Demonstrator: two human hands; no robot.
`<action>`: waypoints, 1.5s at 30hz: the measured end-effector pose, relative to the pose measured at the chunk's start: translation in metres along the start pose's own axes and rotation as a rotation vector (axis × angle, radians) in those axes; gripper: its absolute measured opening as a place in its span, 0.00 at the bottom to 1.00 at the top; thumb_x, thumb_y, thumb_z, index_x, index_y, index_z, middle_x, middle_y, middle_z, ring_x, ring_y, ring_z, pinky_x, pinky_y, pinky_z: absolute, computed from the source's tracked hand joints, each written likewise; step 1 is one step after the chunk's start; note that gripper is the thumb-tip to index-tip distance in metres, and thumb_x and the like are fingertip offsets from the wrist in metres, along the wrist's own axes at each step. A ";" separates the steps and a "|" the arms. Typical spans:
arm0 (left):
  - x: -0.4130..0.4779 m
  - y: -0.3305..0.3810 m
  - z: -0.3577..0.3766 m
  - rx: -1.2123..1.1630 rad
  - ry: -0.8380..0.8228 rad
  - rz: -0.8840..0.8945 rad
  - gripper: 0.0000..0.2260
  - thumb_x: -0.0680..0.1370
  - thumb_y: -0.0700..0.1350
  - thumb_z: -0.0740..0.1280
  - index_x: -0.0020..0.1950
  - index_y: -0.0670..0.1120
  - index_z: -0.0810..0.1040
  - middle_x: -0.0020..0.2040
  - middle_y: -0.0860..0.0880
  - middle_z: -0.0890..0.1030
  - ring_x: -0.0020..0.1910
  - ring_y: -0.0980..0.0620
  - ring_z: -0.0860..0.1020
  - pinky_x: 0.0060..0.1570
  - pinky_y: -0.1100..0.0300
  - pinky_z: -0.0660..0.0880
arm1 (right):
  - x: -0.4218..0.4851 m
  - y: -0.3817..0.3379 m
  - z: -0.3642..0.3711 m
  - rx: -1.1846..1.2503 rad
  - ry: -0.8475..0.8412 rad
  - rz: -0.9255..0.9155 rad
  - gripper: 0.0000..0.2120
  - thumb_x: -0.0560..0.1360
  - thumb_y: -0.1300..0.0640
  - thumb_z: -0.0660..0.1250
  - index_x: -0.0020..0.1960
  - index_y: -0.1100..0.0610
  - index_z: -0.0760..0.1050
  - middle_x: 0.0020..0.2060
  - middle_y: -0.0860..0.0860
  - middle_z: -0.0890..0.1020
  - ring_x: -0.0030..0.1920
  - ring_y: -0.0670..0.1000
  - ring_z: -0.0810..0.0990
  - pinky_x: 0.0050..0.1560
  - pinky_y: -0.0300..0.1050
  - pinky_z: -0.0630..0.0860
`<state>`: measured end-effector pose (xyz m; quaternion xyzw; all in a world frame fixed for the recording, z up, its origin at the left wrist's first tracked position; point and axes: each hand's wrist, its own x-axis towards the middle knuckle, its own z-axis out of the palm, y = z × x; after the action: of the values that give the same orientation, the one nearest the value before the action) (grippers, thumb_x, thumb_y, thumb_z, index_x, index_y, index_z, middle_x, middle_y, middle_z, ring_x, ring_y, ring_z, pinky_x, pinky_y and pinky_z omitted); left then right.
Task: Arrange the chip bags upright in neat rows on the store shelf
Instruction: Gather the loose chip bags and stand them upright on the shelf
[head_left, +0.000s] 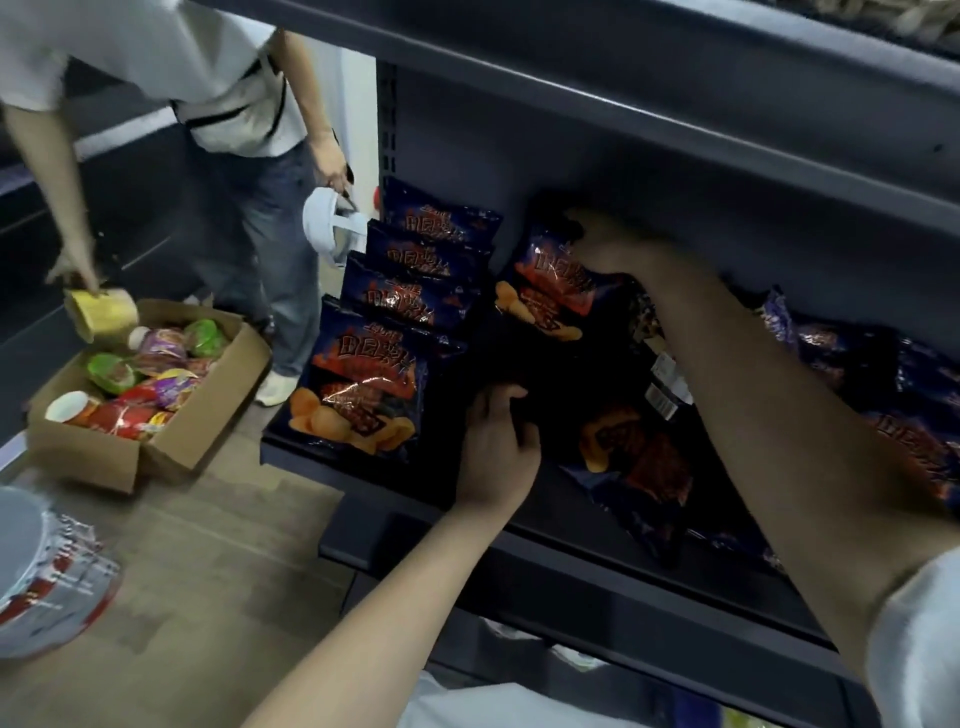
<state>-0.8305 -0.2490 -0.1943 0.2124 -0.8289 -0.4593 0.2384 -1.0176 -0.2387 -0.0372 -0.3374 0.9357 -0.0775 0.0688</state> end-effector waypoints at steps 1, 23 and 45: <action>0.000 0.000 0.000 0.004 -0.003 0.001 0.15 0.75 0.37 0.62 0.61 0.46 0.71 0.60 0.46 0.72 0.60 0.49 0.72 0.56 0.65 0.67 | 0.005 -0.001 0.003 -0.044 0.009 0.001 0.22 0.79 0.62 0.57 0.73 0.58 0.62 0.71 0.58 0.66 0.69 0.59 0.66 0.68 0.48 0.63; 0.001 -0.001 0.002 0.016 -0.030 0.015 0.14 0.75 0.37 0.63 0.59 0.45 0.73 0.59 0.46 0.73 0.58 0.48 0.73 0.56 0.58 0.71 | -0.010 -0.002 0.086 -0.054 0.330 0.080 0.33 0.74 0.57 0.67 0.75 0.53 0.57 0.69 0.59 0.58 0.68 0.64 0.57 0.63 0.58 0.70; 0.002 -0.007 0.013 0.205 -0.084 0.094 0.24 0.75 0.56 0.46 0.57 0.47 0.75 0.56 0.46 0.78 0.57 0.45 0.73 0.59 0.52 0.66 | -0.105 0.027 0.037 0.340 0.244 0.038 0.22 0.76 0.56 0.67 0.68 0.57 0.70 0.64 0.54 0.76 0.61 0.51 0.76 0.59 0.34 0.68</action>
<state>-0.8387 -0.2452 -0.2058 0.1772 -0.8898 -0.3690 0.2019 -0.9472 -0.1546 -0.0708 -0.2911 0.9168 -0.2732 0.0122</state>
